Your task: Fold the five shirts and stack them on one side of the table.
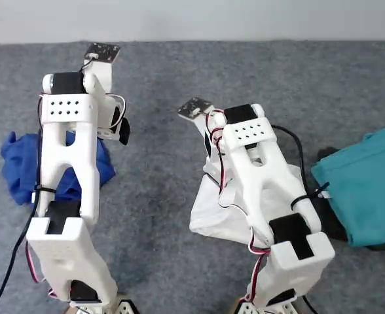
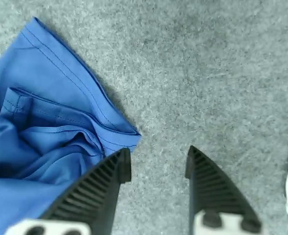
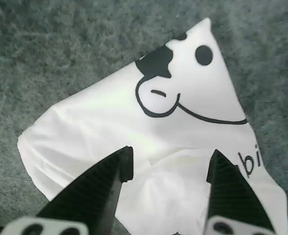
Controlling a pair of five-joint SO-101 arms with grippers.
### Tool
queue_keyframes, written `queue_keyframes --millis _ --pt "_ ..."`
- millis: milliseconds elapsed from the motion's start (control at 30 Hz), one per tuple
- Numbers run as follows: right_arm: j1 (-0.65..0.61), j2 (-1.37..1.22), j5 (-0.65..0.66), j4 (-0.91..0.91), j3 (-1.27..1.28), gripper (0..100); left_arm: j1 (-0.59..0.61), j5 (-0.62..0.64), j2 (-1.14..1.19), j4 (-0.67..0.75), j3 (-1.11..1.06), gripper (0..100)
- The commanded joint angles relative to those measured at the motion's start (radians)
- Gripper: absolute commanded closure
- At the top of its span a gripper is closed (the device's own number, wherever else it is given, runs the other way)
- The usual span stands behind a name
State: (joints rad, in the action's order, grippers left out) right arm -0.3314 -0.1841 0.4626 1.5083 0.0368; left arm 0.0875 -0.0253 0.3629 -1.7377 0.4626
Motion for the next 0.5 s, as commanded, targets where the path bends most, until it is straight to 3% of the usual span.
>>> queue_keyframes --millis 0,467 --pt "0.038 0.005 -0.008 -0.056 0.037 74.6 0.003 0.003 -0.006 -0.014 0.001 81" --pt "0.11 0.071 0.018 -0.081 0.273 74.6 0.003 0.003 -0.006 -0.014 -0.001 81"
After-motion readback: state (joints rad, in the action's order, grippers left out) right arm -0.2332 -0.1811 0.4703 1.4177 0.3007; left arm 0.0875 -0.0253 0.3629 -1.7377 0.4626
